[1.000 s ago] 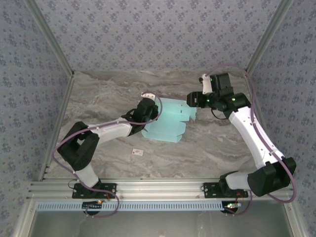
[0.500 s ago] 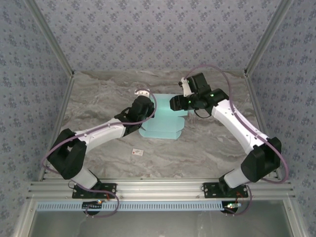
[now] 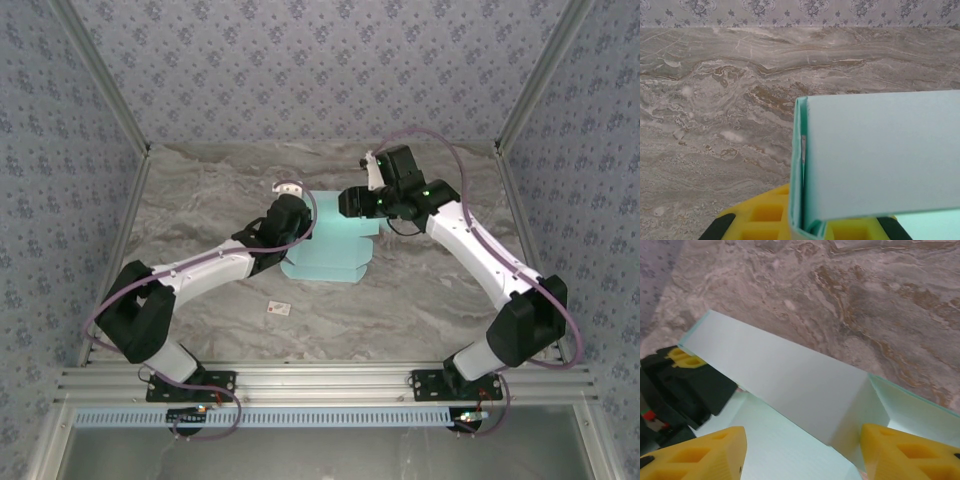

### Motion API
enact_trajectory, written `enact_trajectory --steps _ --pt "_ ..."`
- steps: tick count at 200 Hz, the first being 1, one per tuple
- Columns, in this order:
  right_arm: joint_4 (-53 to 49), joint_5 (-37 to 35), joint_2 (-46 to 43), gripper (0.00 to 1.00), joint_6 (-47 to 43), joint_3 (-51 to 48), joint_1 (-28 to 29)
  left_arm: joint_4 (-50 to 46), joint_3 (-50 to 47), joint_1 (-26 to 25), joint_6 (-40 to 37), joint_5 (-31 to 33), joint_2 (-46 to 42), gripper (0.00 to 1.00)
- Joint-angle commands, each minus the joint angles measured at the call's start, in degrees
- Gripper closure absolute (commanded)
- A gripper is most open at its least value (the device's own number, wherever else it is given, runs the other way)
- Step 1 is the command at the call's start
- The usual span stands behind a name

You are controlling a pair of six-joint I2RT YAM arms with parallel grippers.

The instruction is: Fold the paper box

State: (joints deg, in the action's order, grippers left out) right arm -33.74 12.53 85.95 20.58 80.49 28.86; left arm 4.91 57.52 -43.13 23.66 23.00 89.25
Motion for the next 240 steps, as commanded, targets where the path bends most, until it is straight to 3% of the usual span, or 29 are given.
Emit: enact_trajectory --steps 1,41,77,137,240 --pt "5.10 4.97 1.22 0.38 3.99 -0.68 -0.04 0.88 -1.00 0.01 0.16 0.04 -1.85 1.00" --pt "8.98 6.68 1.52 0.41 7.33 -1.89 0.48 1.32 -1.18 0.01 0.16 -0.30 -2.04 1.00" --pt "18.17 7.15 0.12 0.45 17.59 -6.84 0.55 1.69 -1.44 -0.10 0.46 -0.34 -1.82 1.00" --pt "30.60 3.52 -1.85 0.61 30.20 -14.08 1.02 1.86 -1.96 -0.10 0.77 -0.16 -1.48 1.00" --pt "32.54 0.55 -2.13 0.71 33.95 -16.47 0.79 2.39 -2.15 0.01 0.58 0.21 -0.79 1.00"
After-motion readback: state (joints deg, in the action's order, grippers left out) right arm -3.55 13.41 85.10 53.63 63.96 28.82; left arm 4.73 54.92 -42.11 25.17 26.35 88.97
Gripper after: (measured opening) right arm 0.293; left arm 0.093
